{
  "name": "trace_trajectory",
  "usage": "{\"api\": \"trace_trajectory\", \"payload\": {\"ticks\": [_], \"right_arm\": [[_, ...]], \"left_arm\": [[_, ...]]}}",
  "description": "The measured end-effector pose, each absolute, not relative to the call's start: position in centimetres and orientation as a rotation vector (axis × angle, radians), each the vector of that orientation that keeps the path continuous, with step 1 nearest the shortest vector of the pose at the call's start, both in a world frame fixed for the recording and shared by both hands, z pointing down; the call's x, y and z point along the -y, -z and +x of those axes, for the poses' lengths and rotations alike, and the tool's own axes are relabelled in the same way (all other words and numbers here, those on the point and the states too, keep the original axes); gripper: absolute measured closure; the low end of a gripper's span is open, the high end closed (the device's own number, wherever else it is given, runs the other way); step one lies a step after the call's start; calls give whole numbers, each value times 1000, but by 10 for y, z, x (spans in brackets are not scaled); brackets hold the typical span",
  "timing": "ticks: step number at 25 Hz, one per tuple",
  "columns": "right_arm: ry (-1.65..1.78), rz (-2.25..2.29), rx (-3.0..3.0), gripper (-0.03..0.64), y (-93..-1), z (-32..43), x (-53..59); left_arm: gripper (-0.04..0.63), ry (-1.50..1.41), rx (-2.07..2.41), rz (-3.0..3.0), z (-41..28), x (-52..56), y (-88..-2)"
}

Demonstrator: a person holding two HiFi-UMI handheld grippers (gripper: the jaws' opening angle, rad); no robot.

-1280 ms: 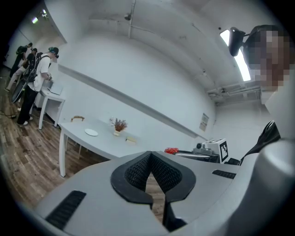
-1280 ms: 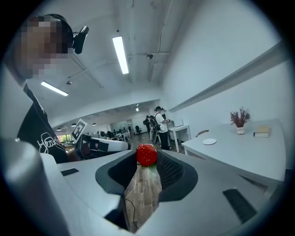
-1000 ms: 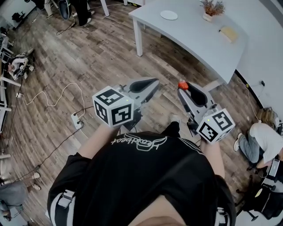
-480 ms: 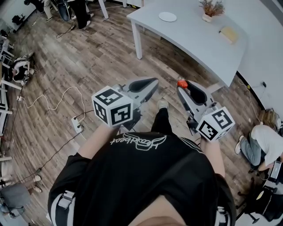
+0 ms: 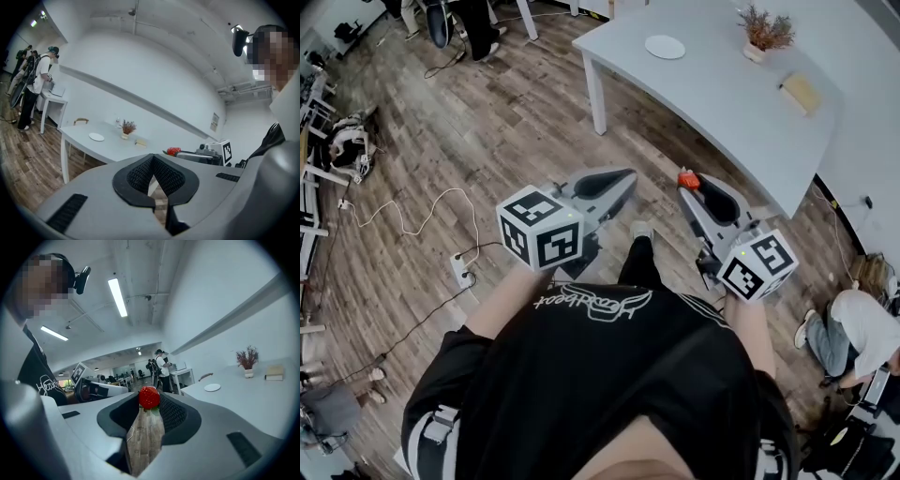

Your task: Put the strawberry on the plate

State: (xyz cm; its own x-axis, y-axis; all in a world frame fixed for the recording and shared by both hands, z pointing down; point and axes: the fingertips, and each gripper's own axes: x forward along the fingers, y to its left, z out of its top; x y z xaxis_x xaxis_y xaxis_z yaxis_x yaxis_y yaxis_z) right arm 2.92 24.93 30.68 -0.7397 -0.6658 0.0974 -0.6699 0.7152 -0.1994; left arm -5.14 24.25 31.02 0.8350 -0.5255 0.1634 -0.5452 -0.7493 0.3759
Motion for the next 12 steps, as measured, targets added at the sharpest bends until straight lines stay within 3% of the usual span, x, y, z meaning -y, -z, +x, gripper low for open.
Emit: {"api": "trace_trajectory", "payload": {"ticks": [12], "right_arm": [[-497, 975, 2912, 486, -307, 57, -69]], "left_arm": [[589, -54, 879, 2509, -21, -69, -309]]}}
